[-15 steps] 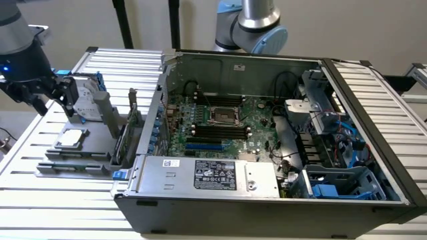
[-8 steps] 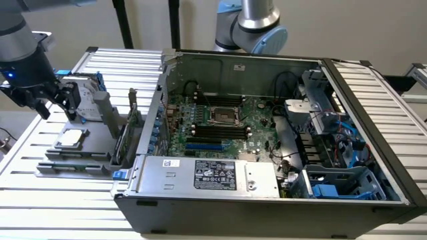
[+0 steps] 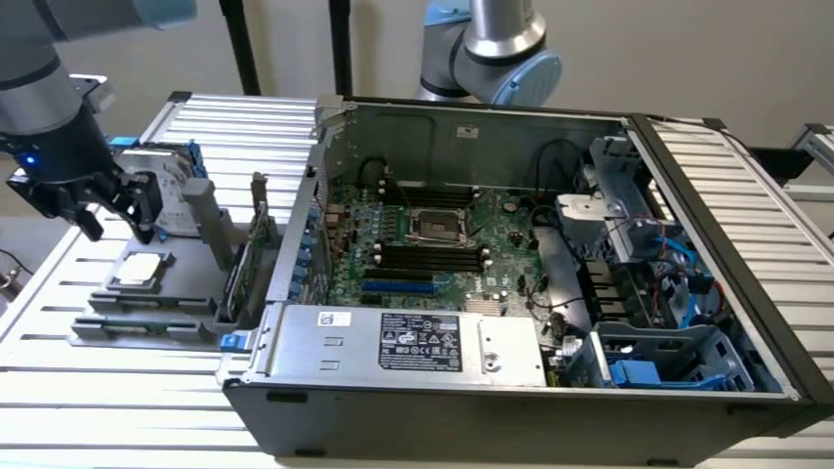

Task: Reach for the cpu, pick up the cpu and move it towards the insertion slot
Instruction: 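Pick up the cpu and move it towards the insertion slot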

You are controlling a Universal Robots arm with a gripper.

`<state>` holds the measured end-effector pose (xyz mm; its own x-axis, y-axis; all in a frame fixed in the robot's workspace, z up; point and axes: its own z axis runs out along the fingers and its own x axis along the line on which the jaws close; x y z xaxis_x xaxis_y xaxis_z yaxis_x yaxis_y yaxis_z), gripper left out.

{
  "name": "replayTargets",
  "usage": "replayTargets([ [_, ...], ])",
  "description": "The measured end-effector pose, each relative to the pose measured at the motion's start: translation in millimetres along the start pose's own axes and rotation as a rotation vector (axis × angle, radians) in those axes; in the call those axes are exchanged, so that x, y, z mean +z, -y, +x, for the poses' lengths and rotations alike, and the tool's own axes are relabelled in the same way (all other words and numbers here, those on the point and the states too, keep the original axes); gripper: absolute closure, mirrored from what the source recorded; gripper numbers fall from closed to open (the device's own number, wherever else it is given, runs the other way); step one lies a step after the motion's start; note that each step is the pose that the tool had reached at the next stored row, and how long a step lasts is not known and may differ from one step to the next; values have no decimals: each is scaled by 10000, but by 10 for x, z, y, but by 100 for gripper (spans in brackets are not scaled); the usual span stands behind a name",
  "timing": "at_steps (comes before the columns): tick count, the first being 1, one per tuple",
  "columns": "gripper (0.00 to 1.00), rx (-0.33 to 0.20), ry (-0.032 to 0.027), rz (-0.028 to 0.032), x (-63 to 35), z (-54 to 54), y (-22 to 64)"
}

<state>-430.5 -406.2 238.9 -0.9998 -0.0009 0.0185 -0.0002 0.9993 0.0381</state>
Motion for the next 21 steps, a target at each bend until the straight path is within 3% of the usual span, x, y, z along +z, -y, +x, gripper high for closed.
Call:
replayTargets([
  [12, 35, 0, 9, 23, 218, -3, 12],
  [21, 35, 0, 39, 106, 363, -6, 21],
])
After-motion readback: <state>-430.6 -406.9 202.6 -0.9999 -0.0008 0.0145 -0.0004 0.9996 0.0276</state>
